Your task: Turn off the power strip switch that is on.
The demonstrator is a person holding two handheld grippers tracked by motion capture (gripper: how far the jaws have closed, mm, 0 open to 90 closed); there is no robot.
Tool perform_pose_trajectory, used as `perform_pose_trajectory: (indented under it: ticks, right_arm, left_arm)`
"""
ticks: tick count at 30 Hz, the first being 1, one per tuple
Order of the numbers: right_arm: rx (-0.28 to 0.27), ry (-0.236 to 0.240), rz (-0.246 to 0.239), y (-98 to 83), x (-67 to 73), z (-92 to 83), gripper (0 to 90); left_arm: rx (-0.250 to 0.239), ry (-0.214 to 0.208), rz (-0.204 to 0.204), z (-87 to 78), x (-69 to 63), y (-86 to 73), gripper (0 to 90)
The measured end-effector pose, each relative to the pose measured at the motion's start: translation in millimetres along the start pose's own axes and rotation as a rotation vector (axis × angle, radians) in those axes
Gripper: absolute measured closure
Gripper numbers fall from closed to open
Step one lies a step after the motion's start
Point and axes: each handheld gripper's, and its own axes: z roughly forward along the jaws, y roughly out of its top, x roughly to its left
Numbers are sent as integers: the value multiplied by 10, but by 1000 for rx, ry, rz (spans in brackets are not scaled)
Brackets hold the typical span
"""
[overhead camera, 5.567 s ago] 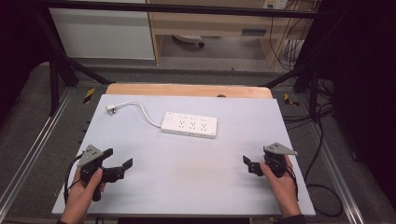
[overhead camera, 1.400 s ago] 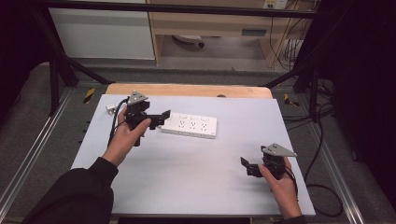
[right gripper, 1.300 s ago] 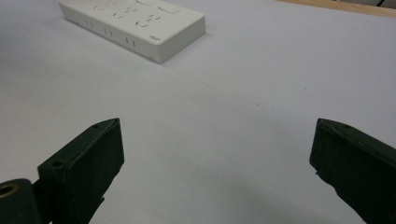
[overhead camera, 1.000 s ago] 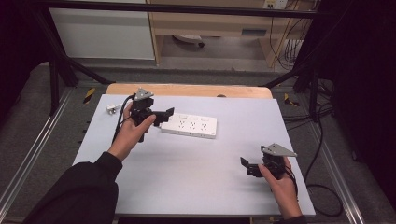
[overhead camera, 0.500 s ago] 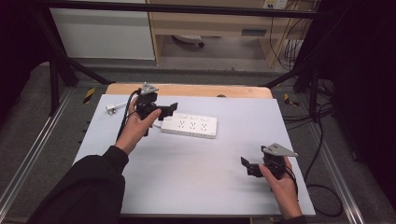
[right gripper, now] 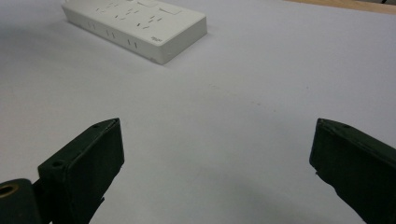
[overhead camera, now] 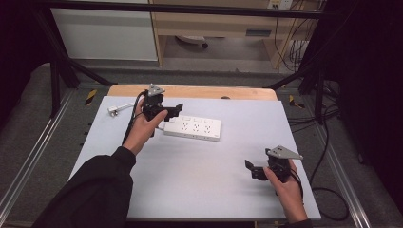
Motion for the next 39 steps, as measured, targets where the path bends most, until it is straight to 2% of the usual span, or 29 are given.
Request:
perform_pose_trajectory:
  ticks: [2, 3, 5, 11, 15, 19, 22, 26, 31, 39]
  right_arm:
    - [1, 0, -2, 0, 0, 1, 35]
    - [1, -1, -4, 0, 1, 1, 35]
    - [2, 0, -4, 1, 0, 0, 35]
    - [0, 3, 0, 1, -2, -1, 36]
    - [-3, 4, -4, 5, -7, -1, 36]
    - [-2, 5, -3, 5, -8, -4, 36]
    - [-3, 7, -1, 7, -7, -4, 36]
    - [-3, 7, -2, 7, -6, -1, 36]
    - [-3, 6, -5, 6, -6, 0, 36]
    - [-3, 8, -7, 8, -8, 1, 37]
  left_arm:
    - [-6, -10, 11, 11, -10, -4, 121]
    - [-6, -12, 10, 21, -19, -7, 161]
    - [-4, -9, 16, 46, -44, -9, 183]
    - [8, -7, 23, 119, -92, -6, 203]
    - [15, -7, 1, 166, -92, -6, 291]
    - [19, 3, -5, 196, -90, -14, 406]
    - [15, 14, 10, 219, -91, -22, 495]
    - [27, 4, -1, 270, -82, -50, 585]
    - [53, 4, 23, 328, -107, -90, 649]
    - [54, -13, 20, 379, -122, -118, 721]
